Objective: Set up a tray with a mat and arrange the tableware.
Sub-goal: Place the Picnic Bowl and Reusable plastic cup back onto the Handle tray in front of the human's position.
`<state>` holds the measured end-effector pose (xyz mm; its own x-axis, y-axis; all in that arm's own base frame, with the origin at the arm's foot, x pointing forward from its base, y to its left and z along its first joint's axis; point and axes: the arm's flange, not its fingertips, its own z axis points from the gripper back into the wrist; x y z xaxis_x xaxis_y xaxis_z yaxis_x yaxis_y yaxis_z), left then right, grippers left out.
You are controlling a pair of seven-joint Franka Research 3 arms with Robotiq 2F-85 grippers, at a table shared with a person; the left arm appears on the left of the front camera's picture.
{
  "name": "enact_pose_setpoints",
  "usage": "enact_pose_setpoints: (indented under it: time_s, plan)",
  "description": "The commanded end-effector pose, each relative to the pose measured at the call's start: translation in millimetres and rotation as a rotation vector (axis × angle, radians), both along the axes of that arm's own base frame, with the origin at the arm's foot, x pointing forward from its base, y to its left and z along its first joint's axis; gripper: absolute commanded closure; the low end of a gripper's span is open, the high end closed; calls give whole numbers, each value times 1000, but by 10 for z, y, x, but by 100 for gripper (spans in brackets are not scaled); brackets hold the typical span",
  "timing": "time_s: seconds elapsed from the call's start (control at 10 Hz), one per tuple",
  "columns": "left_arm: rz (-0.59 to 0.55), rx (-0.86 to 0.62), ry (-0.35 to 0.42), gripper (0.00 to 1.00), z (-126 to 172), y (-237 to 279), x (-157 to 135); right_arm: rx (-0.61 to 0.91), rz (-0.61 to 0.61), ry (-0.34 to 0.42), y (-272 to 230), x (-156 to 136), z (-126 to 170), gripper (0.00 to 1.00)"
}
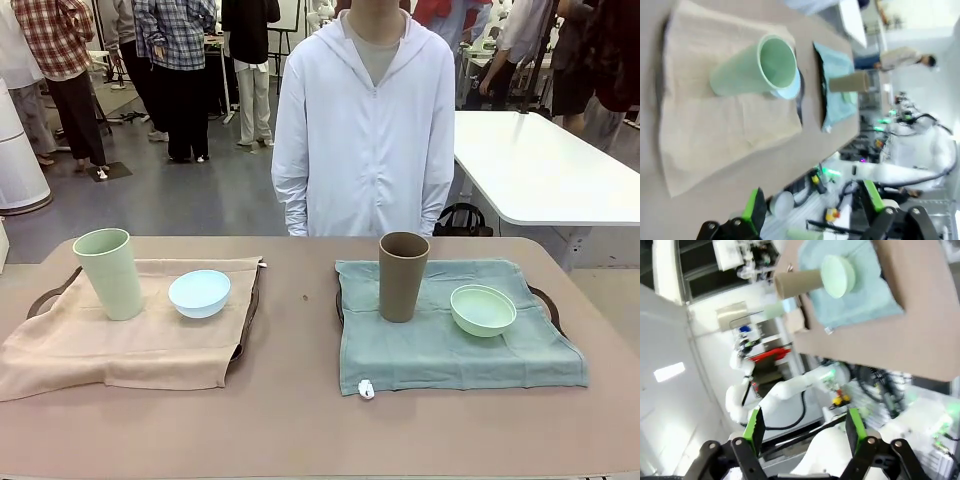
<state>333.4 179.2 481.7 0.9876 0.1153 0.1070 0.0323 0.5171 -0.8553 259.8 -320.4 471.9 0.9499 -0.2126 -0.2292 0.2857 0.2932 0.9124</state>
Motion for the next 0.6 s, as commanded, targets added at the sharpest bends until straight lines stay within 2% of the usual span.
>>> enact_pose_setpoints:
  time_s: [0.0, 0.2, 0.3, 0.4, 0.5]
  plan:
    - [-68, 44, 115, 0, 155, 314, 5, 137, 10, 2, -374, -158, -74, 15]
    - [-49, 62, 156, 0, 187, 252, -6, 148, 5, 25, -445, -279, -126, 15]
    - [-46, 83, 135, 0, 191, 225, 16, 109, -1, 40, -396, -236, -105, 15]
    - [-63, 35, 130, 0, 133, 280, -1, 135, -7, 39, -95, -230, -335, 15]
    - [-63, 35, 130, 0, 133, 280, -1, 135, -7, 39, -95, -230, -335, 15]
